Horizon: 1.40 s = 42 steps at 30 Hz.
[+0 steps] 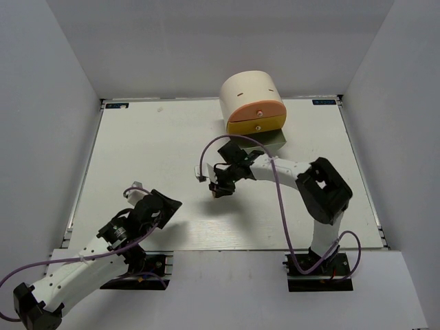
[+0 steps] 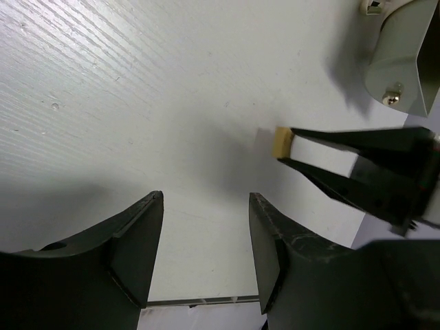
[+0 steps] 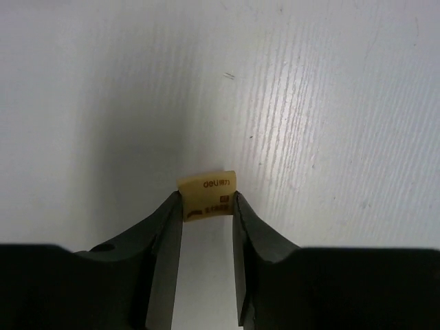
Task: Sort the stationery into containers
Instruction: Pick up the stationery from the center of the board, then place the stationery in the drawer.
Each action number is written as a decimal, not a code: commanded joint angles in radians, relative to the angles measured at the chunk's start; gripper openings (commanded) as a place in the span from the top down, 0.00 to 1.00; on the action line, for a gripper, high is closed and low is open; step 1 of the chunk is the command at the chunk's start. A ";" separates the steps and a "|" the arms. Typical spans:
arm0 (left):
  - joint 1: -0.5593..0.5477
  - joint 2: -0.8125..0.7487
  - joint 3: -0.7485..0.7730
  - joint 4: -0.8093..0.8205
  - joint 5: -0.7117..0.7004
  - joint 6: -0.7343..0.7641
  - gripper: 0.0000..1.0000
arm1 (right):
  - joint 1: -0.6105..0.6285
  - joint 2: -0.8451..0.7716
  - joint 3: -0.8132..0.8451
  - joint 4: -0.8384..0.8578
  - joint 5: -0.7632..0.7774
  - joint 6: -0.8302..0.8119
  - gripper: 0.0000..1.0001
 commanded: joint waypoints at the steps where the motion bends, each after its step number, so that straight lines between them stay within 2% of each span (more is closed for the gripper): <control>1: -0.002 -0.006 -0.006 0.018 -0.022 -0.008 0.37 | 0.001 -0.205 -0.032 -0.016 -0.059 0.125 0.91; 2: -0.002 -0.006 -0.016 0.018 -0.022 -0.008 0.37 | 0.000 -0.238 -0.043 -0.003 -0.033 0.153 0.96; 3: -0.002 -0.006 -0.016 0.028 -0.022 -0.008 0.37 | -0.007 -0.334 -0.058 0.062 -0.006 0.183 0.96; 7: -0.002 0.004 -0.038 0.067 -0.022 0.002 0.37 | -0.028 -0.488 -0.201 0.175 0.071 0.256 0.98; 9: -0.002 0.004 -0.038 0.076 -0.013 0.002 0.37 | -0.042 -0.555 -0.244 0.242 0.157 0.288 0.99; 14: -0.002 0.013 -0.038 0.085 -0.013 0.011 0.37 | -0.109 -0.585 -0.318 0.372 0.411 0.406 1.00; 16: -0.002 0.013 -0.038 0.094 -0.013 0.011 0.37 | -0.132 -0.574 -0.315 0.399 0.433 0.466 1.00; 31: -0.002 0.043 -0.038 0.116 -0.004 0.021 0.37 | -0.290 -0.416 -0.137 0.347 0.360 0.723 1.00; 42: -0.002 0.043 -0.038 0.105 -0.004 0.021 0.37 | -0.335 -0.310 -0.075 0.362 0.349 0.777 0.92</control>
